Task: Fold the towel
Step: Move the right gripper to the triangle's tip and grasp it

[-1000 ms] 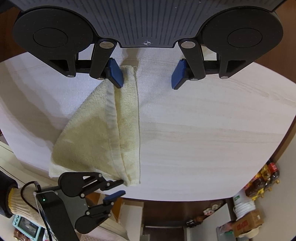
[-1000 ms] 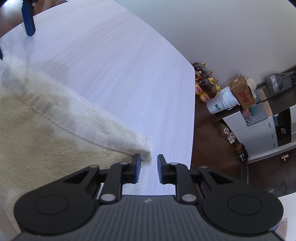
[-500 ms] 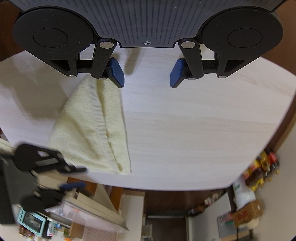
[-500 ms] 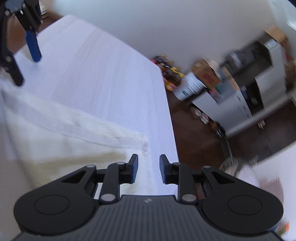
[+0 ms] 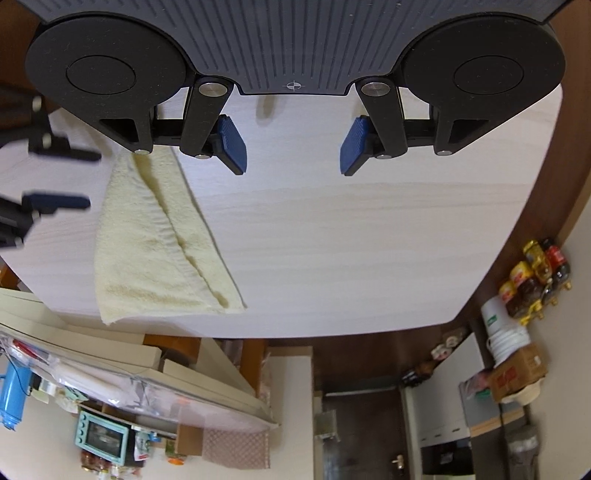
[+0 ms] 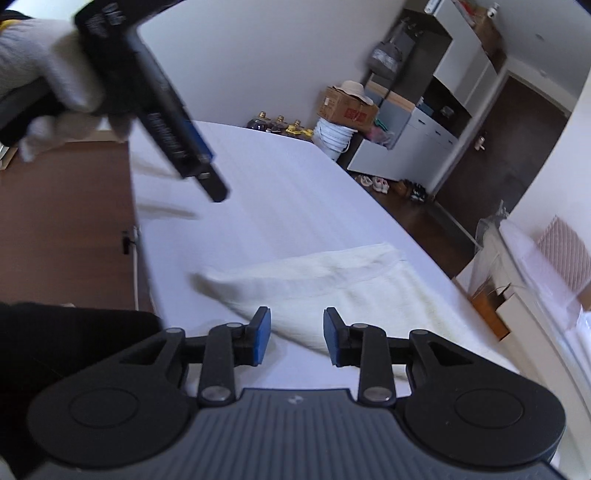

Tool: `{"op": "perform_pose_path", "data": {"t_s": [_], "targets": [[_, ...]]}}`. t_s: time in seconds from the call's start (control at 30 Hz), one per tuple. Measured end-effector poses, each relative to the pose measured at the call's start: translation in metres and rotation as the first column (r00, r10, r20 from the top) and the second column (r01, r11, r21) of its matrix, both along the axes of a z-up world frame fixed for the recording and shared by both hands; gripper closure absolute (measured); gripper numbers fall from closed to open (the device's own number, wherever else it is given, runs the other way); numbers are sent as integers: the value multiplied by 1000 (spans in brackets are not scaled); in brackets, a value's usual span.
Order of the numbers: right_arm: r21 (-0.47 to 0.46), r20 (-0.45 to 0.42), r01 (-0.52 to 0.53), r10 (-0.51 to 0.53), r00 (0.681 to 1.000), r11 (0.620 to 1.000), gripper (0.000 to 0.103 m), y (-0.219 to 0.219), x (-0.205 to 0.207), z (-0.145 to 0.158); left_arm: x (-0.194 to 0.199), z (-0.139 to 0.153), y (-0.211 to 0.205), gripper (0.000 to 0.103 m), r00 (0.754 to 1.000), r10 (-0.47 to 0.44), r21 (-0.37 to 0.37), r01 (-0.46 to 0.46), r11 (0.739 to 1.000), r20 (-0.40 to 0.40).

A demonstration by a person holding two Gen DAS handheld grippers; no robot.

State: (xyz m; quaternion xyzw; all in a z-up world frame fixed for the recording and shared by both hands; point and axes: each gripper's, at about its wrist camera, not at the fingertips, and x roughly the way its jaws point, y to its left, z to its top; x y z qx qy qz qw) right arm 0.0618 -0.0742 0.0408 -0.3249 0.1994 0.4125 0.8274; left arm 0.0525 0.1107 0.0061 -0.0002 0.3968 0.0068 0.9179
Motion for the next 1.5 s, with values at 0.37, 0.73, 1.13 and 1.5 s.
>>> {"op": "perform_pose_path", "data": {"t_s": [0.37,0.73,1.13,1.5], "targets": [[48,-108,155,-149,983,987,69,30,-11,1,-6,5,24,40,998,-39,-6,39,999,44],[63,-38,301,-299,954,952,63,52,-14,-11,-12,1,37,39,998,-44,-9,44,999,52],[7,-36,185,-185,982,983,92,48,-20,-10,-5,5,37,39,993,-93,22,92,996,76],[-18,-154,-118,114,981,993,92,17,-73,15,75,-8,12,39,936,-338,29,336,941,102]]}}
